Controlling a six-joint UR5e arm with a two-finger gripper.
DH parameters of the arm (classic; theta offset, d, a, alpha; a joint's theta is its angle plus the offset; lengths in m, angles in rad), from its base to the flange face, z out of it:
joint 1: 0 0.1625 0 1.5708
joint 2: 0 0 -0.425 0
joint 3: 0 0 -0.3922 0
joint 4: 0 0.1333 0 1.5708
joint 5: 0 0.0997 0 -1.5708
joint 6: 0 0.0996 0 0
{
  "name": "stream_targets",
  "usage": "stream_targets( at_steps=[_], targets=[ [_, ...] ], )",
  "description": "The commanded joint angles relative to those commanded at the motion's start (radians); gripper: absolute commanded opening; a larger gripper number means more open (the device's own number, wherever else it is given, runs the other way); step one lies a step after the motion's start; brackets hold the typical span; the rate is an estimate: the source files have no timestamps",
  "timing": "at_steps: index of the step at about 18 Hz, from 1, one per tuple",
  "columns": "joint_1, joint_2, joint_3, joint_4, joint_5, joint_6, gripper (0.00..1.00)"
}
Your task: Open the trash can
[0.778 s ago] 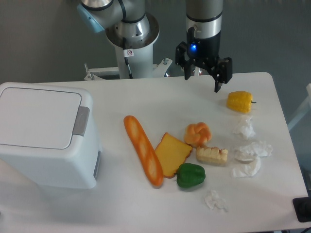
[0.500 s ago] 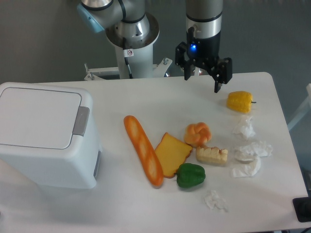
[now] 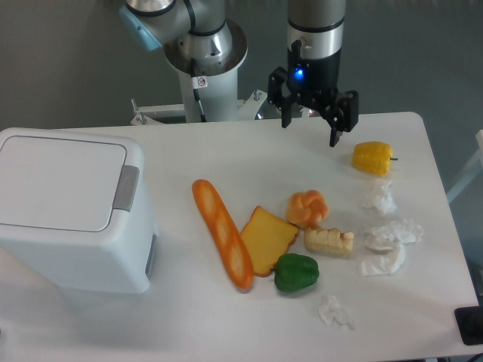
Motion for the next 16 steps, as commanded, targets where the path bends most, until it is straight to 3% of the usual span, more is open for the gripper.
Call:
stream_targets(
  at_steps=[12, 16],
  targets=[
    [-0.026, -0.003, 0.067, -0.002, -0.207, -0.294, 1.00],
    [-0.067, -0.031, 0.098, 0.000, -0.210, -0.515, 1.00]
  ],
)
